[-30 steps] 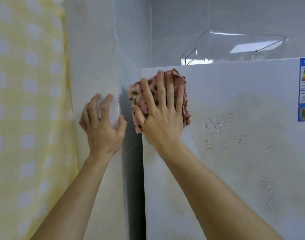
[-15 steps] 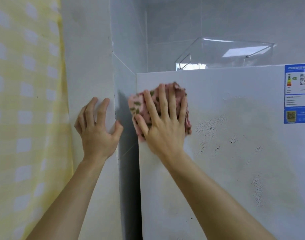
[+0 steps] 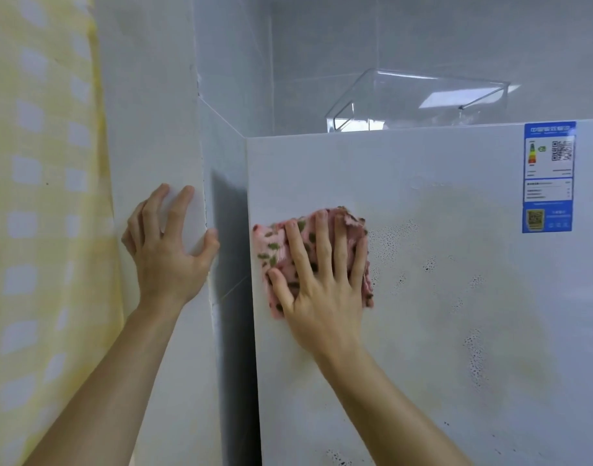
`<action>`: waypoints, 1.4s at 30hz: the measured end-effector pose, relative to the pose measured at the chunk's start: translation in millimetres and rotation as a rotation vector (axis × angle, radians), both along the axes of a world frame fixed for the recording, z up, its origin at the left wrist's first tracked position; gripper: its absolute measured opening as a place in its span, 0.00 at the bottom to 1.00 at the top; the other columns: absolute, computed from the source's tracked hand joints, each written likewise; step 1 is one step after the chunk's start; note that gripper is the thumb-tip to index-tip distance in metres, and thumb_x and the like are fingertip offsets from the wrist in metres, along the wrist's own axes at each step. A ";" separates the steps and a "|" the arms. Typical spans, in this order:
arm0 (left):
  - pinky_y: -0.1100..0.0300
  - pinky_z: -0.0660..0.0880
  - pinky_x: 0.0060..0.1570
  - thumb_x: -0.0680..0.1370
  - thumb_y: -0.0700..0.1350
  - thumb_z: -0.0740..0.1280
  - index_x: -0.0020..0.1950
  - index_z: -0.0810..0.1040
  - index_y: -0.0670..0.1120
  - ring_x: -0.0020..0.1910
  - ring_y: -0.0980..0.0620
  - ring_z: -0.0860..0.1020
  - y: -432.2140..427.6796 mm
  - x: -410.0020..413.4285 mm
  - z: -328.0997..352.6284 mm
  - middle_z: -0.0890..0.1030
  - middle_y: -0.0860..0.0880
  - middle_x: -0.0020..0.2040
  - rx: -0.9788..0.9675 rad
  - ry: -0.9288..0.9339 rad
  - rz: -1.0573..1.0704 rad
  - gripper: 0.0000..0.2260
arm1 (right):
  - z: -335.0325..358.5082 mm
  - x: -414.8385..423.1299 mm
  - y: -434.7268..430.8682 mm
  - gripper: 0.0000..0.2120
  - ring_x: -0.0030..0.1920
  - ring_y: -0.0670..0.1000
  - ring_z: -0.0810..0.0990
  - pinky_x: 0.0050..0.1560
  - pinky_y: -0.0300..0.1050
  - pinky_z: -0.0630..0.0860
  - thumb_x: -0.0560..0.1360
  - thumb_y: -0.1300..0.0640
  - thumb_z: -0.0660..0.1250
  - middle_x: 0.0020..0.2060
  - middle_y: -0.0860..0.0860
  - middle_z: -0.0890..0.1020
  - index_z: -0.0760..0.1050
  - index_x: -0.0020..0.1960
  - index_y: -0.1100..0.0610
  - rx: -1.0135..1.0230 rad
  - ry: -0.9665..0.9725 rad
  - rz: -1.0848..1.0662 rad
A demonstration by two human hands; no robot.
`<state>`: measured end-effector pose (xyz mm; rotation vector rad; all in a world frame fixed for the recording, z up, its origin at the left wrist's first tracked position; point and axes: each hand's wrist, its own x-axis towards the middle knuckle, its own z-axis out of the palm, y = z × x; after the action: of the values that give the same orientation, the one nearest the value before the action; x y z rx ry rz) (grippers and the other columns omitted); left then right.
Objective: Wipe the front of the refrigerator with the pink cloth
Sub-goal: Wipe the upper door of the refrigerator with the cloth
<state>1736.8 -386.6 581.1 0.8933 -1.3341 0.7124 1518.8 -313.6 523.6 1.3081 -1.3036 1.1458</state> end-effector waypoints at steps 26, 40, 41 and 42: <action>0.39 0.64 0.69 0.78 0.54 0.67 0.77 0.71 0.52 0.74 0.38 0.67 1.5 -4.8 -2.7 0.68 0.42 0.77 -0.009 0.020 0.025 0.28 | 71.8 -12.3 -4.0 0.32 0.84 0.62 0.52 0.83 0.63 0.38 0.83 0.36 0.57 0.84 0.57 0.57 0.60 0.84 0.47 -0.011 0.038 -0.011; 0.40 0.63 0.71 0.77 0.56 0.65 0.78 0.71 0.52 0.75 0.39 0.66 6.3 -5.1 -2.7 0.68 0.43 0.78 0.011 0.026 -0.013 0.28 | 31.2 -28.4 5.2 0.32 0.85 0.62 0.46 0.83 0.65 0.44 0.86 0.39 0.53 0.85 0.58 0.51 0.52 0.86 0.49 0.017 -0.066 -0.035; 0.40 0.63 0.71 0.77 0.55 0.65 0.77 0.71 0.52 0.75 0.39 0.66 7.0 -5.7 -2.6 0.67 0.43 0.78 0.014 0.030 -0.025 0.28 | 13.1 -32.7 7.6 0.32 0.85 0.62 0.47 0.83 0.66 0.46 0.86 0.39 0.53 0.85 0.58 0.51 0.52 0.86 0.49 0.032 -0.065 -0.042; 0.40 0.62 0.71 0.76 0.55 0.65 0.78 0.71 0.52 0.75 0.39 0.65 7.8 -5.4 -3.3 0.67 0.43 0.78 0.022 0.032 -0.039 0.29 | -1.7 -36.8 9.3 0.32 0.85 0.62 0.47 0.83 0.66 0.47 0.86 0.39 0.53 0.85 0.58 0.51 0.52 0.86 0.50 0.049 -0.056 -0.048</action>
<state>1731.4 -378.8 577.8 0.8899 -1.3298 0.6519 1482.0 -304.3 522.0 1.2815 -1.4045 1.1299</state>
